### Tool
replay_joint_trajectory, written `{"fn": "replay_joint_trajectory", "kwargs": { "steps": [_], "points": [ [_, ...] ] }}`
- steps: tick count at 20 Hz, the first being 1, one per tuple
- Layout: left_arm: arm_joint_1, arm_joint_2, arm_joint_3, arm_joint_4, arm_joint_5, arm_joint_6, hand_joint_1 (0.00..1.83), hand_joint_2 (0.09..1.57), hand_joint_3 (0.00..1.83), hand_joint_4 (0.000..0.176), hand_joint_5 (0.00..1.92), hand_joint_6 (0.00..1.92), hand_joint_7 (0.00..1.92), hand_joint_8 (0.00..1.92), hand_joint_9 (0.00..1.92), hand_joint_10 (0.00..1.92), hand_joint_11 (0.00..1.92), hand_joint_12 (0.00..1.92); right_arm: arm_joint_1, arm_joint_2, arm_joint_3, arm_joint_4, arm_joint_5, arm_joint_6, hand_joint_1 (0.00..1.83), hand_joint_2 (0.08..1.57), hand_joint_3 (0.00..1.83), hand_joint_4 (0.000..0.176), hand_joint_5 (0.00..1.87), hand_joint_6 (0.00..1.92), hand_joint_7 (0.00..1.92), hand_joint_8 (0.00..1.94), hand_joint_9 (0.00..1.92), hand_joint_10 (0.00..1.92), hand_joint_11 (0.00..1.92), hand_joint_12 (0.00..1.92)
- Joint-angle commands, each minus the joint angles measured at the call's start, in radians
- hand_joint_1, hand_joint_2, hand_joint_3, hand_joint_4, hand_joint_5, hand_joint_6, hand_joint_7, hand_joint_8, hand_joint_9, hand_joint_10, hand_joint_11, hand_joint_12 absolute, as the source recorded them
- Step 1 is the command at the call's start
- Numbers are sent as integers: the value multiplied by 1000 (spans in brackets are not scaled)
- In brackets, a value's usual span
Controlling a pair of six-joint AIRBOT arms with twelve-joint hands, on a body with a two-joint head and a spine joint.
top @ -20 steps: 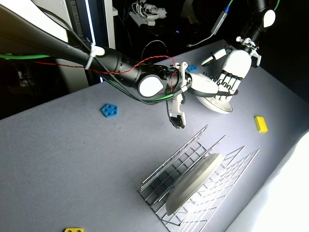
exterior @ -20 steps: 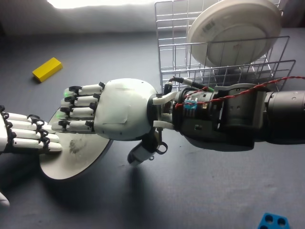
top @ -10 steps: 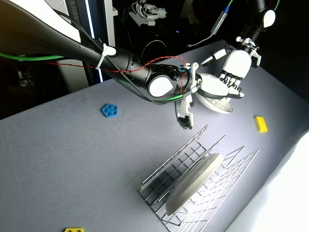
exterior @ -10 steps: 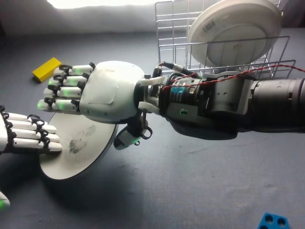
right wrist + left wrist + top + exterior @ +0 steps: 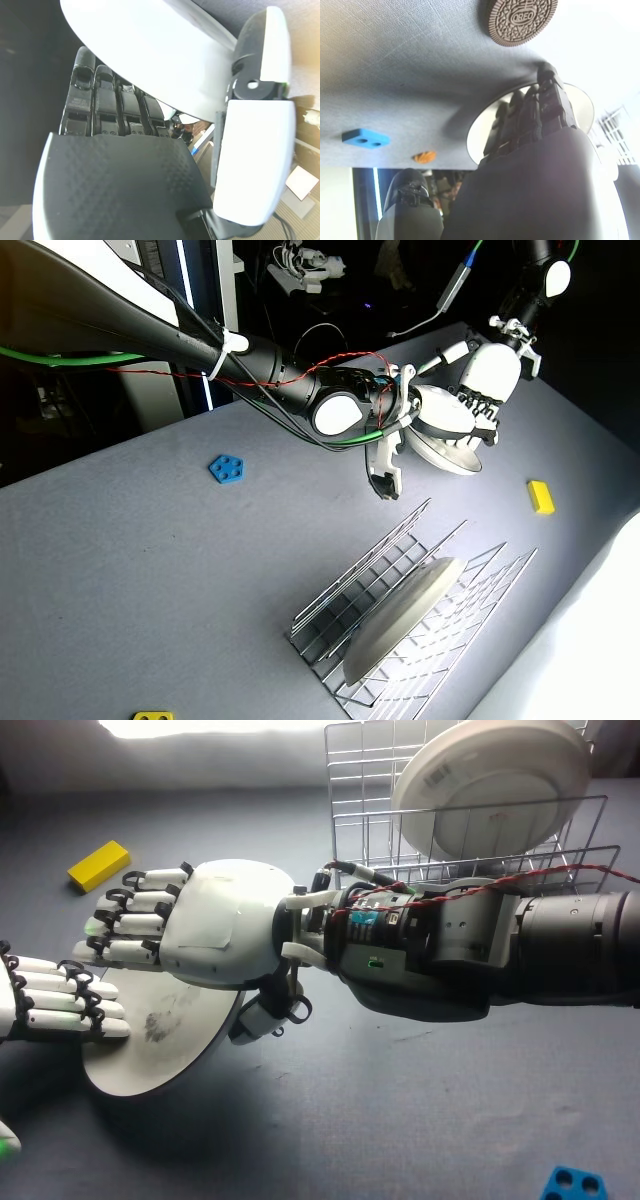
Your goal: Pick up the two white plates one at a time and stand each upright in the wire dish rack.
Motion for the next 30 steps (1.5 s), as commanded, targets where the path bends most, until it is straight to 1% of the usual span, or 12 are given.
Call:
{"fn": "replay_joint_trajectory", "kwargs": {
  "steps": [1,3,4,7,11,12,13,14,16,26,27,30],
  "points": [
    [6,-19,-5,19,-30,0,0,978,0,0,20,2,0,0,0,0,0,0,3,-3,0,11,117,-1,1140,943,8,0,156,20,104,8,120,26,0,880],
    [6,-19,-4,19,-30,0,0,974,0,0,28,5,0,0,0,0,0,0,0,-3,0,11,118,-1,1236,999,9,0,274,22,237,14,240,39,0,1099],
    [6,-19,-4,19,-30,0,0,969,0,0,46,11,8,3,0,0,0,0,0,-3,0,11,122,-1,1194,998,3,0,489,40,538,29,511,76,152,1197],
    [6,-19,-3,19,-30,0,0,977,0,0,61,15,27,10,8,3,8,3,-2,-3,0,17,130,-1,1214,1039,6,0,587,24,663,12,647,52,269,1188],
    [6,-19,-2,19,-30,0,0,975,0,0,45,6,6,0,0,0,0,0,-6,0,0,27,132,-1,1268,1017,0,0,875,55,944,31,951,80,618,1134],
    [6,-19,-2,19,-30,0,0,970,0,0,64,13,26,8,5,2,1,0,-9,2,-1,28,138,-1,1361,1065,12,0,936,965,1154,584,1022,815,821,1064],
    [6,-19,-2,19,-30,0,0,970,0,0,64,13,26,8,5,2,1,0,-11,5,-3,30,139,-1,1361,1065,12,0,936,965,1154,584,1022,815,821,1064],
    [6,-19,-3,19,-30,0,0,962,0,0,56,7,17,3,0,0,0,0,-13,8,-5,31,143,-1,1475,1062,0,0,944,937,1081,720,1064,846,945,1287],
    [6,-19,-3,19,-30,0,0,959,0,0,46,2,5,0,0,0,0,0,-16,12,-6,32,152,-1,1496,1048,0,0,981,858,1089,709,1114,766,955,1335],
    [-126,14,-1,19,-41,-10,0,945,0,0,88,14,48,17,16,6,10,5,-9,79,-81,32,149,20,1502,1051,0,0,982,820,1099,691,1106,816,922,1392],
    [-149,21,-1,19,-42,-13,0,962,0,0,51,0,3,0,0,0,0,0,-2,90,-94,32,135,32,1401,1048,0,0,1014,836,1139,661,1114,921,1002,992],
    [-194,31,-1,19,-42,-12,0,963,0,0,73,7,22,6,0,0,0,0,17,117,-118,32,117,50,1398,1046,0,0,1003,840,1149,663,1126,901,1027,910]
  ]
}}
